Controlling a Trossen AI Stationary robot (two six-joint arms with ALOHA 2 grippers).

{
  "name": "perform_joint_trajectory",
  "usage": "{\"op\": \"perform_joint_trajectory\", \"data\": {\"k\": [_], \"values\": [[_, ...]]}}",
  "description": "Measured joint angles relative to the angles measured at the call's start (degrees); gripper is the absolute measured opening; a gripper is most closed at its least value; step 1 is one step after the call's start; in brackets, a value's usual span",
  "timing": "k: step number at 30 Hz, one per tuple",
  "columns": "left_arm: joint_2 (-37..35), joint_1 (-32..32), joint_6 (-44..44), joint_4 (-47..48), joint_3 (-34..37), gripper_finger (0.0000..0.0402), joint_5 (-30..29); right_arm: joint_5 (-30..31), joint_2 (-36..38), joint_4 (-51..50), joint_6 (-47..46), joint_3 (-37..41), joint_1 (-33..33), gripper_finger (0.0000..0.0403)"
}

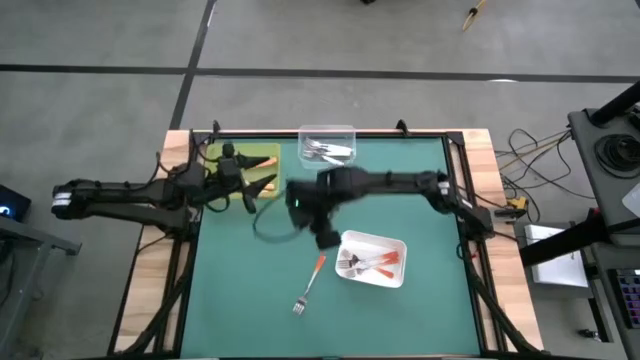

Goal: Sort silverware by color (type)
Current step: Put the orange fork into the white bin

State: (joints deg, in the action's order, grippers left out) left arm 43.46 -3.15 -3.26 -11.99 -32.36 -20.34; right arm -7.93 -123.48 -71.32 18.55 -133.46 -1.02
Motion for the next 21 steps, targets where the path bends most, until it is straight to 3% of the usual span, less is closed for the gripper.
{"op": "perform_joint_trajectory", "data": {"k": [9, 15, 21], "values": [[-2.5, 6.7, 8.3, 0.2, 0.9, 0.0219, 0.0, 4.9, -0.3, 10.1, -3.2, 6.0, -11.5, 0.0100], [-2.1, 11.7, 11.1, 1.6, 1.0, 0.0219, 0.0, 5.0, -0.3, 12.3, -7.5, 10.5, -15.7, 0.0100], [-0.9, 12.1, 11.6, 1.5, 1.0, 0.0219, -0.1, 5.5, -0.3, 17.7, -11.9, 16.1, -17.9, 0.0105]]}}
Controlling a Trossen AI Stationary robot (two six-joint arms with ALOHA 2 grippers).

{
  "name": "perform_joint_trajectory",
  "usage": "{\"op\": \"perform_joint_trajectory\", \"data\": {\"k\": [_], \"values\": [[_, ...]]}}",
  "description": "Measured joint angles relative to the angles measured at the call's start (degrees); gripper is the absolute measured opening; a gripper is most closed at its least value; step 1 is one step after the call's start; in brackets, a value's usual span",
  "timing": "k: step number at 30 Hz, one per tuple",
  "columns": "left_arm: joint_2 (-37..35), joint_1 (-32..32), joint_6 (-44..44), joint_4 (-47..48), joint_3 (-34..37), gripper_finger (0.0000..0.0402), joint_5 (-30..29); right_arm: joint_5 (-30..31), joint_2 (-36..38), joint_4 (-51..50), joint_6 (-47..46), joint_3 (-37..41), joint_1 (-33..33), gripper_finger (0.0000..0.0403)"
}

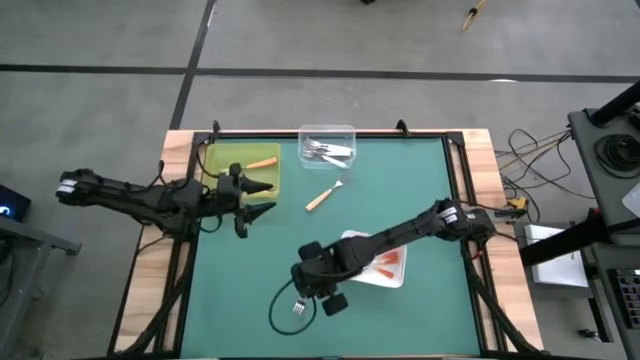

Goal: Sort silverware by color (type)
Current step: Put the orange fork into the white bin

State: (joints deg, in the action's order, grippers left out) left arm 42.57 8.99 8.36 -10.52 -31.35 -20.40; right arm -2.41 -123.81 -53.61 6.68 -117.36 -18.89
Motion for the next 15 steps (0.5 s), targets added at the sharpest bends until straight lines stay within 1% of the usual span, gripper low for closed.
{"op": "perform_joint_trajectory", "data": {"k": [4, 8, 13, 15], "values": [[0.3, 0.0, 0.1, -1.3, 0.0, 0.0219, 0.0, 3.7, -0.1, 4.2, 0.4, 3.0, -1.2, 0.0128], [0.2, 0.2, 0.2, -2.9, 0.0, 0.0219, 0.4, 4.7, -0.1, 6.6, 1.1, 4.0, -1.1, 0.0151], [0.7, 0.9, 0.2, -2.4, 0.0, 0.0219, 0.4, 4.8, -0.1, 14.9, 4.8, 8.0, -1.1, 0.0155], [1.0, 1.0, 0.2, -2.7, 0.0, 0.0219, 0.4, 4.7, -0.1, 16.1, 5.2, 9.1, -1.1, 0.0154]]}}
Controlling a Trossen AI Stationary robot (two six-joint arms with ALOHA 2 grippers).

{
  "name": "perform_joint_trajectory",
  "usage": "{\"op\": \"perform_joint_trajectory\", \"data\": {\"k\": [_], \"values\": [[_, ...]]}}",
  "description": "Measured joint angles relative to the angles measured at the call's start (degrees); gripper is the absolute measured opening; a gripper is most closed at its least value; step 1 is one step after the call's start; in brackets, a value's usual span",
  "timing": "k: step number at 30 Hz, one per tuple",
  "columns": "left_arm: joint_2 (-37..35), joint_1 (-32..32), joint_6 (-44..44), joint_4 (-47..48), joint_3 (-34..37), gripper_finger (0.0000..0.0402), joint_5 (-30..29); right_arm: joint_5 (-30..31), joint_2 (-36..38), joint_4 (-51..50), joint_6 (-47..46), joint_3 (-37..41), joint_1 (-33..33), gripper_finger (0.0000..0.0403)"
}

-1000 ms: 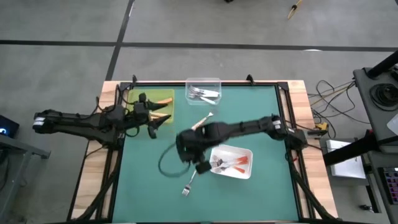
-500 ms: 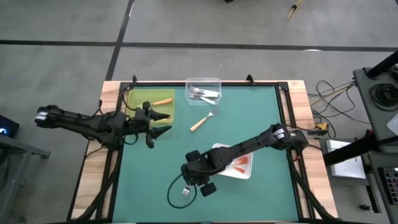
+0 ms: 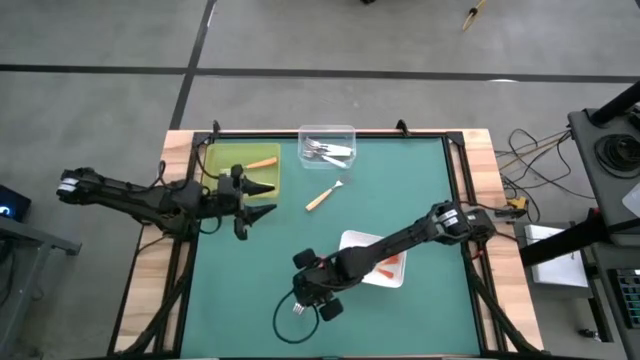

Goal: Sort silverware by color (type)
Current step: Put the orange fork into the white bin

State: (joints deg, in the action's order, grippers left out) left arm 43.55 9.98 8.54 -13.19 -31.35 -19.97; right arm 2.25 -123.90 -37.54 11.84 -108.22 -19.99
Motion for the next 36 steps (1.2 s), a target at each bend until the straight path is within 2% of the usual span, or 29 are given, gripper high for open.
{"op": "perform_joint_trajectory", "data": {"k": [9, 16, 27, 31, 36], "values": [[0.1, 0.0, -1.0, -0.4, 0.0, 0.0219, 0.0, -0.2, 0.0, 3.9, 1.1, 5.5, 2.1, 0.0155], [1.0, 0.0, -1.1, -0.9, 0.0, 0.0219, 0.0, -3.8, 0.0, 7.7, 3.2, 9.7, 3.6, 0.0155], [1.0, 0.0, -3.5, -1.4, -0.8, 0.0220, -0.2, -7.2, 0.0, 14.6, 4.0, 12.4, 4.3, 0.0150], [1.2, 0.0, -3.4, -1.4, -0.8, 0.0220, -0.2, -7.4, -0.4, 14.4, 4.4, 13.3, 4.6, 0.0148], [1.0, 0.0, -3.3, -1.5, -0.8, 0.0220, -0.2, -11.2, -2.7, 14.4, 4.6, 12.8, 4.8, 0.0140]]}}
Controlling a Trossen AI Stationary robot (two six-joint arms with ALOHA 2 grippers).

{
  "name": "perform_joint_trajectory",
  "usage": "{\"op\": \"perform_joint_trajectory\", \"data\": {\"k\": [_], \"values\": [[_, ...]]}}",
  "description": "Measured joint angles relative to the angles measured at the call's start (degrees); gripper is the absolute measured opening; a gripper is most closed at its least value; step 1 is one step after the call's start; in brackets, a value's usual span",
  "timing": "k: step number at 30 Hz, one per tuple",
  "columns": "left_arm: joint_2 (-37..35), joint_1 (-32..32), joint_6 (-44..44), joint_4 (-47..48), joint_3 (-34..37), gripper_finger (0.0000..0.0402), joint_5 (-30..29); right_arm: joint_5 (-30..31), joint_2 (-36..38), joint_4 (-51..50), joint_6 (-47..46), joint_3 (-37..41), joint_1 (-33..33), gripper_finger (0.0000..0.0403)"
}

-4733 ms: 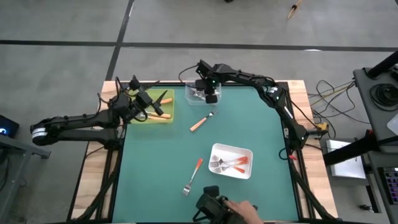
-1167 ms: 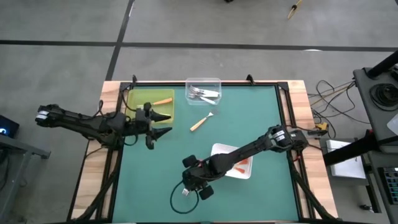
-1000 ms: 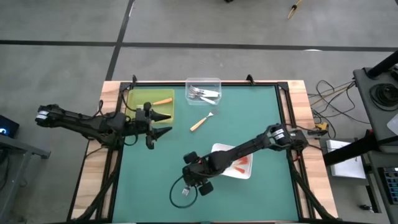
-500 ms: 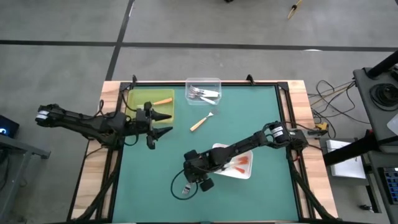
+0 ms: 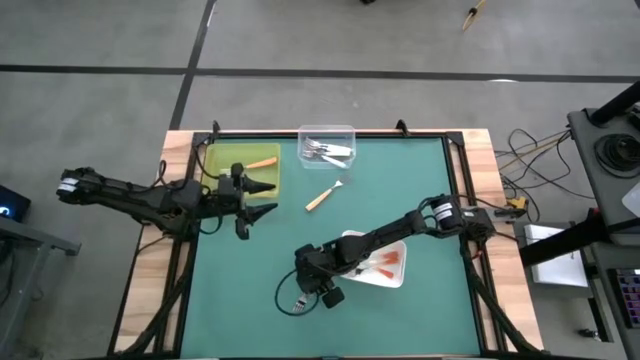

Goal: Sort silverware by color (type)
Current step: Put the orange fork into the white bin

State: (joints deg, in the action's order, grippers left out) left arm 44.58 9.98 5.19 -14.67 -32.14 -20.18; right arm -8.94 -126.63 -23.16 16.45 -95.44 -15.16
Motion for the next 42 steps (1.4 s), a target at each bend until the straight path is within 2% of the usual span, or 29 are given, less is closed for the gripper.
{"op": "perform_joint_trajectory", "data": {"k": [7, 15, 20, 27, 33, 42], "values": [[0.0, 0.0, 0.3, -0.3, 0.0, 0.0220, 0.0, -0.5, -1.4, -0.3, 1.1, -0.7, 0.3, 0.0129], [0.0, 0.0, 0.5, -0.8, 0.0, 0.0220, 0.0, -1.5, -1.4, 0.0, 3.3, -1.2, 0.7, 0.0019], [-0.1, 0.0, 1.0, -1.0, 0.0, 0.0220, 0.0, -1.8, -1.1, 0.2, 4.0, -1.2, 0.8, 0.0013], [-1.7, 0.3, 1.4, -1.2, 0.0, 0.0220, 0.1, -0.6, -0.8, -2.2, 4.7, -6.0, 0.8, 0.0012], [-3.9, 2.2, 1.3, -0.7, 0.0, 0.0219, 0.1, 4.8, 0.8, -9.1, 4.6, -13.4, 0.8, 0.0011], [-6.0, 6.3, -0.5, -0.7, 0.0, 0.0219, 0.2, 9.1, 1.2, -24.2, 0.3, -26.0, 0.8, 0.0011]]}}
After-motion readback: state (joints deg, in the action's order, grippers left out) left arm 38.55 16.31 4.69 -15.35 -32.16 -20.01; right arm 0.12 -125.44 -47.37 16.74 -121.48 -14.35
